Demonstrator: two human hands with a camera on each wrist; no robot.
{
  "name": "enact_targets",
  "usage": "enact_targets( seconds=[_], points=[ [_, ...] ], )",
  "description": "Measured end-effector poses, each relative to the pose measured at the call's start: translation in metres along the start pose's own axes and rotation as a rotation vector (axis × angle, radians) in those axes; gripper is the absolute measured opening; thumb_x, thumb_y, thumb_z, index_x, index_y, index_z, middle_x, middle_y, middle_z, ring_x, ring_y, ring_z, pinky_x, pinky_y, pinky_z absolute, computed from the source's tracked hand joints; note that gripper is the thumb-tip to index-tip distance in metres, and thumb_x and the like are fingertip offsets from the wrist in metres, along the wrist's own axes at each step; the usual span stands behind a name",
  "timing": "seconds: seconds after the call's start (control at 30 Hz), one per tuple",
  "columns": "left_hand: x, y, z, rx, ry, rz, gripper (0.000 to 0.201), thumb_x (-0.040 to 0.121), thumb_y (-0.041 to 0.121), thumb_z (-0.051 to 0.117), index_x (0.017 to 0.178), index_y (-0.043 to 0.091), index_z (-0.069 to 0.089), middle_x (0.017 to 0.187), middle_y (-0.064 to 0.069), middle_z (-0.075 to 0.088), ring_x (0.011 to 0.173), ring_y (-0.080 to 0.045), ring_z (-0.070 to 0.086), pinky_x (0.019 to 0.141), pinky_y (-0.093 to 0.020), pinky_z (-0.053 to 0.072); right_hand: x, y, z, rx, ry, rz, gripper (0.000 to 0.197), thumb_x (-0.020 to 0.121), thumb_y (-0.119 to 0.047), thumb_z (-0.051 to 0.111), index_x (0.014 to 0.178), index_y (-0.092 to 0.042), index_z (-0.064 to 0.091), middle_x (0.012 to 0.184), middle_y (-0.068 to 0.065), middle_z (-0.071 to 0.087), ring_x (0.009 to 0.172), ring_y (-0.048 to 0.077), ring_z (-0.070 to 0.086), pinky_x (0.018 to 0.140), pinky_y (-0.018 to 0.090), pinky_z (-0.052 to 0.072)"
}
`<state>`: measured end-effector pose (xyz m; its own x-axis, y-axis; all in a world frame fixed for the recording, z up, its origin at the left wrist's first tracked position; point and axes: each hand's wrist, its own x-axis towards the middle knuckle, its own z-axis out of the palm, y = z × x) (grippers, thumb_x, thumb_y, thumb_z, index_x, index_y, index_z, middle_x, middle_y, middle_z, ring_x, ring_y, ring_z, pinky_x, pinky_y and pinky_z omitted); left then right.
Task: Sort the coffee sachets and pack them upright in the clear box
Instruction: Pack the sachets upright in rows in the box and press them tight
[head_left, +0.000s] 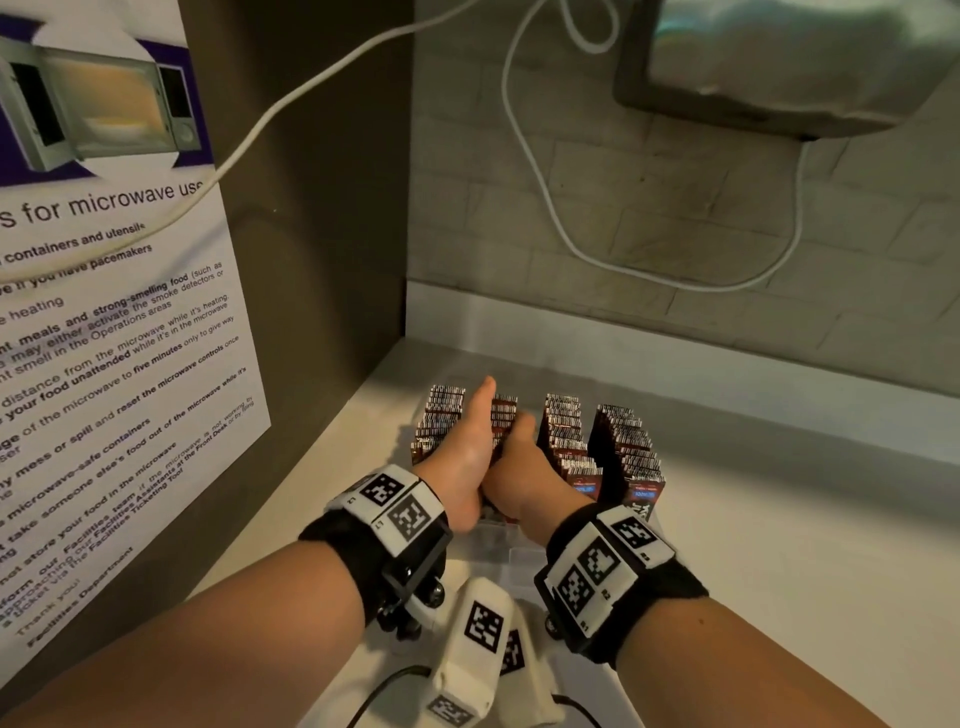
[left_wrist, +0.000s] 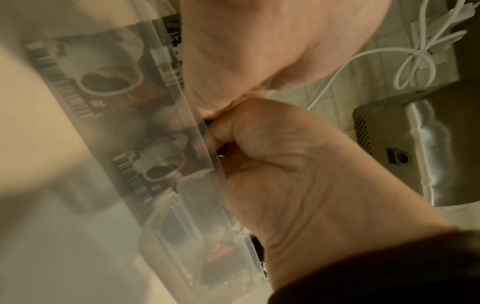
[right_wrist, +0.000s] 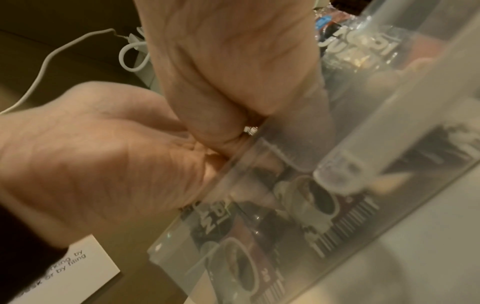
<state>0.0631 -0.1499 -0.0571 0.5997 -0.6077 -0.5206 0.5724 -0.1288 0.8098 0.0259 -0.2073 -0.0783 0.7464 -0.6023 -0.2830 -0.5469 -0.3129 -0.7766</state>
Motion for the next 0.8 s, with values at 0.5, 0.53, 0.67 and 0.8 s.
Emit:
enact_targets(
  seconds=[0.5,0.53,0.67,0.8],
  points=[
    [0.0012,0.0008,-0.0013,0.044,-0.027,-0.001,0.088,0.083,0.078,0.039,0.151,0.025,0.028,0.156,-0.005,0.031,0.136,-0.026,0.040,0.112,-0.048,0.033,-0.0013,-0.0003,-0.0028,0.052,-0.011,-0.024,0.090,0.093,-0.015,0.053,0.150,-0.019,-0.017,0.141,0.014,0.047,0.119,0.029,0.054,0.100,0.045,0.046],
    [0.0019,0.0007,-0.0011,0.039,-0.023,0.000,0.087,0.083,0.077,0.039,0.151,0.024,0.029,0.156,-0.005,0.032,0.135,-0.026,0.040,0.111,-0.047,0.034,-0.0010,-0.0004,-0.0026,0.056,-0.018,-0.019,0.091,0.093,-0.015,0.053,0.150,-0.020,-0.018,0.141,0.014,0.047,0.119,0.029,0.054,0.100,0.046,0.046],
    [0.0022,0.0009,-0.0005,0.045,-0.015,0.000,0.087,0.082,0.078,0.039,0.151,0.025,0.029,0.156,-0.005,0.032,0.134,-0.026,0.041,0.110,-0.048,0.036,0.0001,-0.0005,-0.0044,0.058,-0.035,-0.005,0.093,0.093,-0.010,0.052,0.149,-0.021,-0.022,0.138,0.016,0.049,0.115,0.029,0.056,0.100,0.045,0.046],
    [0.0019,0.0005,0.0009,0.035,-0.012,0.009,0.089,0.080,0.080,0.039,0.150,0.026,0.030,0.155,-0.005,0.034,0.132,-0.027,0.043,0.110,-0.050,0.035,0.0004,-0.0002,-0.0059,0.080,-0.038,-0.003,0.093,0.094,-0.014,0.052,0.149,-0.021,-0.022,0.143,0.017,0.044,0.120,0.030,0.053,0.100,0.046,0.046]
  ],
)
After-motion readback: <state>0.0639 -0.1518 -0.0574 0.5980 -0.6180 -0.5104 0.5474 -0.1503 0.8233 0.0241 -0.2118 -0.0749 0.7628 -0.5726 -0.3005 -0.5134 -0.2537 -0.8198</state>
